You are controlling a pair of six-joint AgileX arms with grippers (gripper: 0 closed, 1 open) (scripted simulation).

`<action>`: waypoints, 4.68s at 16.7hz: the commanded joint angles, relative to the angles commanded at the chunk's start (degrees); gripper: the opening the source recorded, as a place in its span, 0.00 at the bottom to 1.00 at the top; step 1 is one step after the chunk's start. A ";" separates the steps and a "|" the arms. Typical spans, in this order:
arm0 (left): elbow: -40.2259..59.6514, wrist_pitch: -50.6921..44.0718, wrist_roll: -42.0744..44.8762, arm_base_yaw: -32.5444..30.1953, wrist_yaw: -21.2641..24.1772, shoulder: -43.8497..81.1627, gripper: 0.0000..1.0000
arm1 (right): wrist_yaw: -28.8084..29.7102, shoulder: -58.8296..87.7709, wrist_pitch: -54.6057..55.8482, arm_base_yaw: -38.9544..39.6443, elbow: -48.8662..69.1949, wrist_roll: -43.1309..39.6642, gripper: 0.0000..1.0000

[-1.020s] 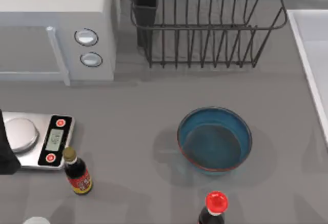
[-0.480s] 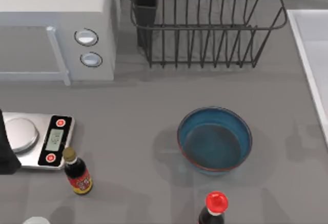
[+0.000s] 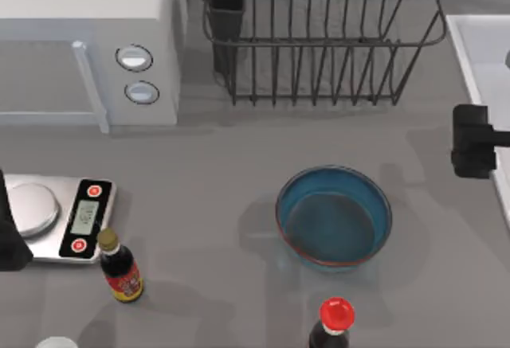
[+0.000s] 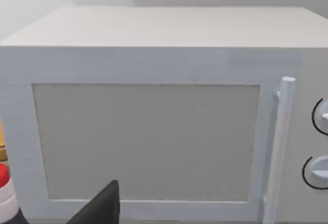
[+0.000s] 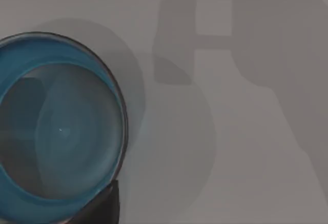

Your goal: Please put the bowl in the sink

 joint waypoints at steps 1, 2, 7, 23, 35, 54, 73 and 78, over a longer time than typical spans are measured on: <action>0.00 0.00 0.00 0.00 0.00 0.00 1.00 | -0.02 5.93 -3.62 1.44 4.34 1.48 1.00; 0.00 0.00 0.00 0.00 0.00 0.00 1.00 | -0.05 11.46 -7.03 2.82 8.50 2.90 1.00; 0.00 0.00 0.00 0.00 0.00 0.00 1.00 | -0.02 31.03 -19.70 8.27 25.37 8.47 1.00; 0.00 0.00 0.00 0.00 0.00 0.00 1.00 | 0.13 40.33 -11.27 10.23 23.11 10.53 1.00; 0.00 0.00 0.00 0.00 0.00 0.00 1.00 | 0.15 43.08 -2.53 10.43 16.72 10.76 0.77; 0.00 0.00 0.00 0.00 0.00 0.00 1.00 | 0.17 42.95 -2.58 10.35 16.76 10.75 0.00; 0.00 0.00 0.00 0.00 0.00 0.00 1.00 | 0.11 37.34 -35.14 10.29 43.55 10.45 0.00; 0.00 0.00 0.00 0.00 0.00 0.00 1.00 | -0.98 36.29 -29.28 6.42 40.93 8.39 0.00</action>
